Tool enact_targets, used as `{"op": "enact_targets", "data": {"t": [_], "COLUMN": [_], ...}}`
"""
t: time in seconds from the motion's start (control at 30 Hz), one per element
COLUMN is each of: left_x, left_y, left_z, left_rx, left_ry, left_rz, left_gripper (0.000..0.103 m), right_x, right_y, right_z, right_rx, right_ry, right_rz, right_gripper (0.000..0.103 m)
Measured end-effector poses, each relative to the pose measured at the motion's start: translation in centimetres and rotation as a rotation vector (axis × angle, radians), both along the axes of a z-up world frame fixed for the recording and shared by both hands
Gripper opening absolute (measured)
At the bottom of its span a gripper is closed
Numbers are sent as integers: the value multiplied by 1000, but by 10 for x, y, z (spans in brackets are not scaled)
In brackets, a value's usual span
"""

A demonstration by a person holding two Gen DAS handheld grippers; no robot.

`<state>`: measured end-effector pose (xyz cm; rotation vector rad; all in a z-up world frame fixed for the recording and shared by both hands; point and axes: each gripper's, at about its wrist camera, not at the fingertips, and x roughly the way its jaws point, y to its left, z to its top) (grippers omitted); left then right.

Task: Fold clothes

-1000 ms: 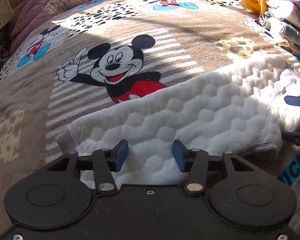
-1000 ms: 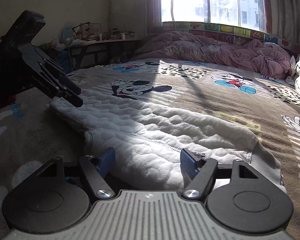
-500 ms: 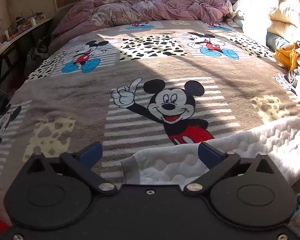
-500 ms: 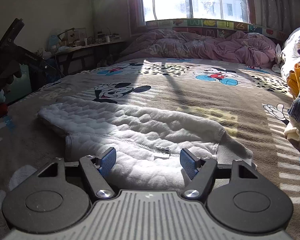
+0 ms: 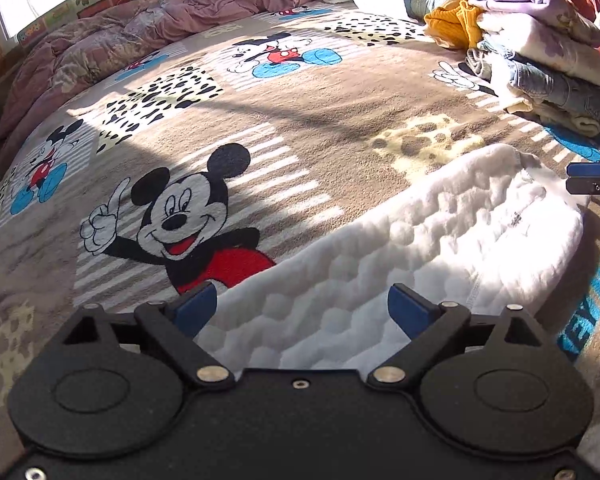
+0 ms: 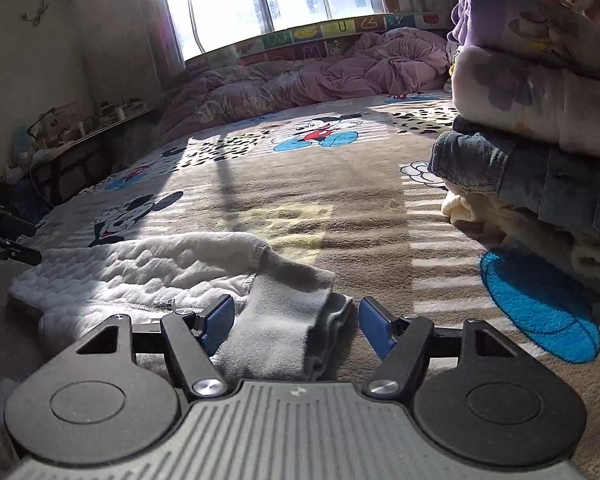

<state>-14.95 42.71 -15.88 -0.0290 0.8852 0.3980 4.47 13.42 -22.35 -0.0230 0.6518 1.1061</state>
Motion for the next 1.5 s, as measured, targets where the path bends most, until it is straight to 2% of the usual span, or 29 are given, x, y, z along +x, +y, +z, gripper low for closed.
{"op": "enact_targets", "data": {"t": [0.07,0.2,0.33,0.4,0.5,0.63,0.7,0.8,0.9,1.13,1.33,1.5], "left_x": [13,31,32,31,32,49,56,59,55,56,53,47], "left_y": [-9,-30,-44,-51,-64,-93,-100,-108,-108,-86,-85,-86], "left_z": [-4,-13,-17,-16,-13,-8,-10,-14,-17,-23,-25,-27], "left_rx": [-24,-46,-86,-115,-118,-88,-86,-80,-84,-120,-117,-115], "left_ry": [-14,-8,-16,-31,-60,-67,-50,-35,-24,-26,-23,-14], "left_rz": [-45,-144,-222,-270,-316,-398,-410,-424,-423,-338,-349,-354], "left_gripper": [95,95,95,95,94,93,93,93,93,93,93,93], "right_x": [4,20,39,51,64,73,79,94,106,103,102,100], "right_y": [0,9,18,20,19,0,-3,7,24,33,29,22], "right_z": [-3,-5,-7,-12,-15,-16,-18,-24,-37,-41,-36,-39], "right_rx": [14,58,104,121,131,218,246,266,224,238,254,270], "right_ry": [42,59,78,129,192,281,312,383,481,528,556,617], "right_rz": [10,0,-12,-13,-18,-38,-56,-13,45,132,186,222], "right_gripper": [57,58,59,61,62,64,64,64,68,65,64,64]}}
